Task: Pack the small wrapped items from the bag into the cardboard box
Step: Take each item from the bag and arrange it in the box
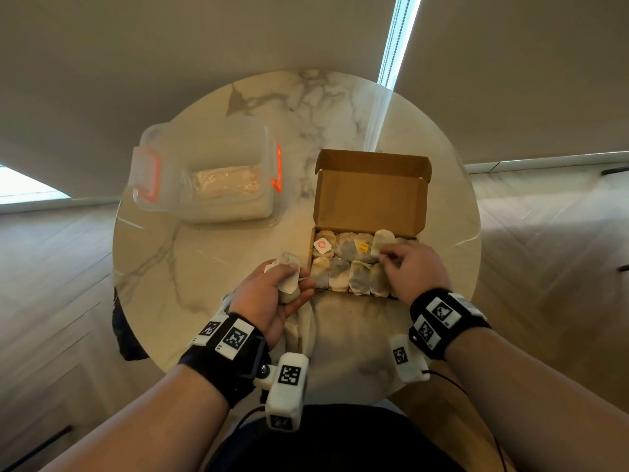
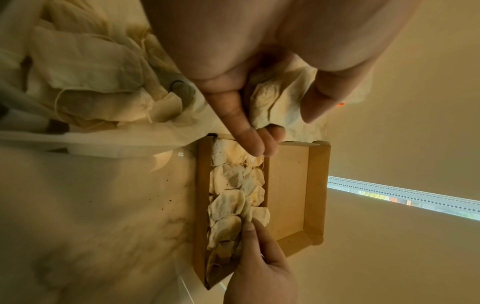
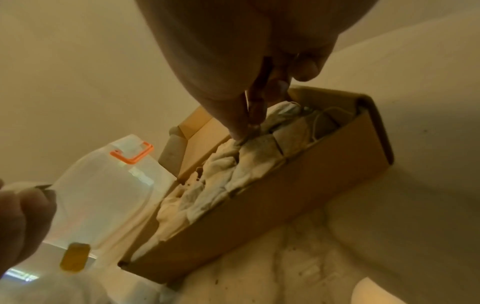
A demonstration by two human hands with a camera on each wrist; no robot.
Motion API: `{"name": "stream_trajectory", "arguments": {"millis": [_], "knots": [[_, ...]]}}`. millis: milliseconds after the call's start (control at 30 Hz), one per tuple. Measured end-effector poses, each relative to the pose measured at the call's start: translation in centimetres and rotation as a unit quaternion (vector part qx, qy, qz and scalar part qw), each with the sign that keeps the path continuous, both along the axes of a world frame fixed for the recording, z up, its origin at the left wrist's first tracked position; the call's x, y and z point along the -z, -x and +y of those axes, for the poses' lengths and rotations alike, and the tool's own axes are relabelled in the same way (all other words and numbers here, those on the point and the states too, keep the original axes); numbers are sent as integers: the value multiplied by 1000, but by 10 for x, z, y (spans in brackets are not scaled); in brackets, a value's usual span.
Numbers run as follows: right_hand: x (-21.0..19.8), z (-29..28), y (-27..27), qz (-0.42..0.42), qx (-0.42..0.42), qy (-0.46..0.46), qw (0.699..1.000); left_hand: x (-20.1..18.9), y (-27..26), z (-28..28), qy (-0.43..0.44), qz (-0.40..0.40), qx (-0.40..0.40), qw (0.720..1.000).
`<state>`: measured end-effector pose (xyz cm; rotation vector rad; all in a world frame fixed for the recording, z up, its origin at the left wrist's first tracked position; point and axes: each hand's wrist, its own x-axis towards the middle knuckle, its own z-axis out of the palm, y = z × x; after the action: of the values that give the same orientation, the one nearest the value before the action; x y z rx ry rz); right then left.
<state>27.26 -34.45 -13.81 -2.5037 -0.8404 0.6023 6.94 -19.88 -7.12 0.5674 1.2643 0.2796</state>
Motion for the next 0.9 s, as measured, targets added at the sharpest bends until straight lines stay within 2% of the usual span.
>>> {"name": "stream_trajectory", "arguments": {"millis": [133,300,433,533,600,667,767,900], "knots": [[6,0,-3,-37,-5,25,999,0,3,4,6,-8,-11,1000],[4,9,-5,-142,-42,-34,988,-1,3,7,21,-18,-21,999],[10,16,-9,-151,-101,62,981,-6,-1,8,14,-16,-14,1000],[2,17,-11,-143,-119,92,978,-10,-3,8,-13,-30,42,999],[-15,19,-9,-82,-105,42,990,-13,-5,7,-34,-40,80,995],[-38,25,-3,29,-101,-39,994,-17,-8,7,-48,-49,101,993],[-73,36,11,230,-106,-136,958,-22,-15,3,-66,-56,130,988],[-80,44,16,344,-103,-123,925,-26,-22,0,-76,-59,164,982]]}}
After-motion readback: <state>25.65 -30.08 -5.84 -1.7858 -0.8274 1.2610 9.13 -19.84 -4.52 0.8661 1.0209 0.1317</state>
